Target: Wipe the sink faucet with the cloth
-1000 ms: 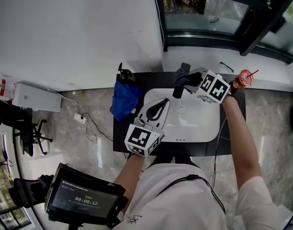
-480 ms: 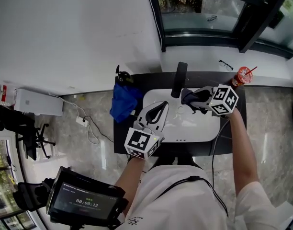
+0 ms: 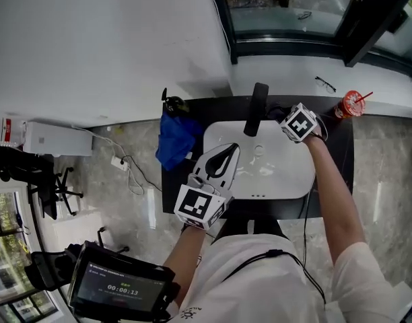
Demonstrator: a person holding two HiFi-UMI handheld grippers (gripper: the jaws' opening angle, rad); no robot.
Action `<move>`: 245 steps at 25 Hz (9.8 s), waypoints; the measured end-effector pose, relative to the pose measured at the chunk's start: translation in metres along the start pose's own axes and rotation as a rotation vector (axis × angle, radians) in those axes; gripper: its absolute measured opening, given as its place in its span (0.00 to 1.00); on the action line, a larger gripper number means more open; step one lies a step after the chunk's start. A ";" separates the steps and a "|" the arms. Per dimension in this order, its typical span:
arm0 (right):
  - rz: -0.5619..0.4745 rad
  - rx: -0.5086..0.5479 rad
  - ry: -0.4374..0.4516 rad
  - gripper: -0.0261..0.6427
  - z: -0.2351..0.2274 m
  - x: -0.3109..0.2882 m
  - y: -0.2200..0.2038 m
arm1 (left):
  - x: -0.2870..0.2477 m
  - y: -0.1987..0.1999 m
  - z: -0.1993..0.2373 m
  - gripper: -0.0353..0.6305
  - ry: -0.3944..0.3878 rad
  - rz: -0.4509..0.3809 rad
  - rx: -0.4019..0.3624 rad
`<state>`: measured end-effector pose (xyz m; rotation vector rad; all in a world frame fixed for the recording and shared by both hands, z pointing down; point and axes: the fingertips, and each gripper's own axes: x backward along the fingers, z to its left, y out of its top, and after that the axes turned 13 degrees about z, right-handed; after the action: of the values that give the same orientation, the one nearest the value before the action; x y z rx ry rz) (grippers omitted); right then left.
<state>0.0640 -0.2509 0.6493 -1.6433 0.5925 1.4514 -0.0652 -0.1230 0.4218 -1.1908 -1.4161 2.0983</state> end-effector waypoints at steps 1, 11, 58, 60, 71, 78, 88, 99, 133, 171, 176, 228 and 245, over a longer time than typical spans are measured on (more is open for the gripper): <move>0.018 0.020 -0.002 0.22 0.000 -0.005 0.003 | -0.001 0.001 0.000 0.04 0.000 -0.002 0.000; 0.077 0.075 0.020 0.22 -0.002 -0.031 0.016 | -0.013 -0.005 0.009 0.04 0.001 0.010 0.011; -0.116 0.114 -0.010 0.22 0.001 -0.001 0.039 | -0.005 -0.009 0.008 0.04 -0.013 0.016 0.011; -0.191 0.114 0.002 0.22 0.001 0.020 0.043 | -0.007 -0.010 0.006 0.04 -0.020 0.017 0.009; -0.589 0.001 0.037 0.22 -0.026 0.146 0.072 | -0.012 0.006 -0.005 0.04 -0.044 -0.009 -0.015; -0.223 0.046 -0.044 0.22 -0.028 0.052 0.027 | -0.008 0.002 -0.004 0.04 -0.029 -0.004 -0.012; -0.035 0.081 -0.007 0.22 0.005 -0.029 0.016 | 0.008 -0.007 -0.002 0.04 -0.006 0.014 -0.001; -0.302 0.067 0.021 0.22 0.005 0.045 0.046 | 0.017 -0.005 0.007 0.04 0.007 -0.006 -0.006; -0.201 0.299 0.289 0.22 0.114 0.080 0.064 | 0.007 0.009 0.002 0.04 -0.019 -0.025 -0.027; -0.210 0.125 0.184 0.22 0.078 0.080 0.077 | 0.002 0.013 -0.005 0.04 -0.036 -0.022 -0.040; -0.234 -0.003 0.080 0.22 0.035 0.086 0.055 | 0.005 0.013 -0.003 0.04 -0.035 -0.026 -0.041; -0.426 -0.055 0.185 0.22 0.070 0.021 0.056 | 0.021 -0.009 0.014 0.04 0.030 0.018 -0.008; -0.288 0.035 0.267 0.21 0.097 0.014 0.015 | 0.016 -0.003 0.005 0.04 0.002 0.005 -0.015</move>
<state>0.0001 -0.1762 0.6343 -1.8246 0.4986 1.0182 -0.0790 -0.1137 0.4184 -1.2037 -1.4322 2.0928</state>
